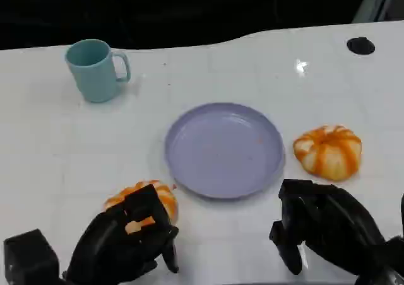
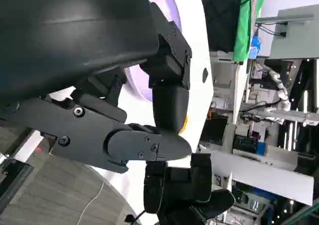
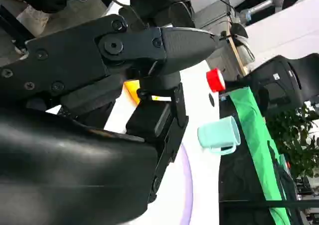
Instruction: Grasp the bread from the table and place it into the plate.
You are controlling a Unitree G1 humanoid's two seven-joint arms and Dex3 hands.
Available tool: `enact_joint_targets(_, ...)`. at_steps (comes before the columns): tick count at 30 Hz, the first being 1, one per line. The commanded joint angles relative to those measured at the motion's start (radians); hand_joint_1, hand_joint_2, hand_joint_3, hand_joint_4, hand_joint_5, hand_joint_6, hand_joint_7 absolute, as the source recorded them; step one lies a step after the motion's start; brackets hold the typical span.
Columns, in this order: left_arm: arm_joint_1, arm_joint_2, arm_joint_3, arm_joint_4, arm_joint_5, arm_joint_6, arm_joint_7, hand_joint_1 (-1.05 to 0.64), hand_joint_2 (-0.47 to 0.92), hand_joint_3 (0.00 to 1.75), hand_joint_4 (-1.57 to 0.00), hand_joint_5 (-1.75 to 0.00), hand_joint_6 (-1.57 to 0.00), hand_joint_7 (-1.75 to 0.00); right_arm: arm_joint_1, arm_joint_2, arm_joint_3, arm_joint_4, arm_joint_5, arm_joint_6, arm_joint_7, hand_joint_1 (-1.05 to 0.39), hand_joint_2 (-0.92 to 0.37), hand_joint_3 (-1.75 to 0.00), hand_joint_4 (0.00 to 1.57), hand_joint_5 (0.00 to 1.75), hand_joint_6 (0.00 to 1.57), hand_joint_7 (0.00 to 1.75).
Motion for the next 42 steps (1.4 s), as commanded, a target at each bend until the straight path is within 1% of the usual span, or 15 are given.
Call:
enact_joint_targets(1,0.002,0.01,0.008,0.0,-0.001,-0.006,-0.012,-0.57,0.92,0.34,-0.82,-1.75,-0.61,-1.75,-0.003,-0.009,-0.003,-0.003,-0.003,-0.009,0.003,-0.93,-0.92,-0.38,1.26,1.65,1.09,1.58)
enact_joint_targets(19,0.008,0.009,0.014,-0.014,-0.01,0.002,-0.01,-0.58,0.92,0.33,-0.82,-1.75,-0.61,-1.75,-0.001,-0.005,-0.003,-0.008,0.0,-0.005,0.001,-0.92,-0.92,-0.39,1.27,1.65,1.1,1.59)
enact_joint_targets(22,0.011,0.014,0.013,-0.036,-0.012,0.002,-0.009,-0.59,0.92,0.32,-0.78,-1.75,-0.58,-1.73,-0.002,-0.005,-0.002,-0.008,0.0,-0.004,0.001,-0.92,-0.92,-0.39,1.27,1.65,1.09,1.58)
enact_joint_targets(24,0.011,0.015,0.015,-0.046,-0.011,-0.012,-0.011,-0.6,0.92,0.32,-0.71,-1.75,-0.57,-1.67,-0.002,-0.004,-0.001,-0.01,0.002,0.001,-0.001,-0.93,-0.92,-0.39,1.27,1.65,1.09,1.58)
enact_joint_targets(27,0.004,0.027,0.022,-0.063,0.032,-0.078,-0.003,-0.64,0.92,0.31,-0.56,-1.74,-0.55,-1.41,-0.003,0.0,0.0,-0.012,0.004,0.007,-0.005,-0.92,-0.92,-0.39,1.27,1.65,1.09,1.58)
enact_joint_targets(28,0.002,0.031,0.023,-0.065,0.05,-0.102,0.002,-0.67,0.92,0.32,-0.54,-1.66,-0.55,-1.28,-0.003,0.001,0.001,-0.013,0.004,0.008,-0.006,-0.92,-0.92,-0.38,1.27,1.65,1.09,1.59)
enact_joint_targets(29,-0.003,0.042,0.025,-0.066,0.089,-0.148,0.01,-0.68,0.92,0.32,-0.53,-1.61,-0.55,-1.21,-0.004,0.002,0.001,-0.011,0.004,0.005,-0.004,-0.92,-0.92,-0.38,1.27,1.65,1.09,1.59)
enact_joint_targets(30,-0.01,0.054,0.028,-0.066,0.127,-0.194,0.018,-0.69,0.92,0.34,-0.53,-1.45,-0.51,-0.98,-0.004,0.002,0.001,-0.011,0.003,0.004,-0.003,-0.93,-0.92,-0.38,1.27,1.65,1.09,1.59)
enact_joint_targets(32,-0.021,0.083,0.036,-0.073,0.197,-0.256,0.037,-0.71,0.92,0.33,-0.51,-1.17,-0.5,-0.6,-0.004,0.0,0.001,-0.015,0.003,0.007,-0.004,-0.93,-0.92,-0.38,1.27,1.65,1.09,1.58)
enact_joint_targets(33,-0.025,0.094,0.039,-0.079,0.222,-0.271,0.048,-0.71,0.92,0.31,-0.49,-1.06,-0.48,-0.47,-0.003,0.0,0.001,-0.016,0.004,0.009,-0.004,-0.93,-0.92,-0.38,1.27,1.65,1.09,1.58)
enact_joint_targets(35,-0.029,0.119,0.046,-0.099,0.273,-0.288,0.07,-0.72,0.92,0.29,-0.47,-0.96,-0.48,-0.35,-0.003,0.0,0.0,-0.017,0.005,0.011,-0.004,-0.94,-0.92,-0.38,1.27,1.65,1.09,1.58)
enact_joint_targets(36,-0.03,0.138,0.051,-0.119,0.315,-0.29,0.086,-0.71,0.92,0.25,-0.42,-0.87,-0.46,-0.27,-0.002,0.0,0.001,-0.017,0.004,0.01,-0.005,-0.93,-0.92,-0.37,1.27,1.66,1.09,1.58)
enact_joint_targets(38,-0.029,0.176,0.062,-0.169,0.404,-0.287,0.12,-0.71,0.92,0.23,-0.37,-0.81,-0.44,-0.22,-0.003,0.001,0.001,-0.017,0.005,0.008,-0.003,-0.93,-0.92,-0.37,1.27,1.66,1.1,1.58)
enact_joint_targets(39,-0.027,0.195,0.069,-0.199,0.45,-0.282,0.136,-0.69,0.92,0.19,-0.31,-0.78,-0.42,-0.18,-0.003,0.002,0.0,-0.017,0.006,0.007,-0.003,-0.93,-0.92,-0.37,1.27,1.66,1.09,1.58)
enact_joint_targets(42,-0.02,0.242,0.08,-0.275,0.566,-0.251,0.171,-0.68,0.92,0.16,-0.24,-0.74,-0.37,-0.12,-0.002,0.0,0.001,-0.019,0.003,0.006,-0.003,-0.93,-0.92,-0.37,1.27,1.66,1.09,1.58)
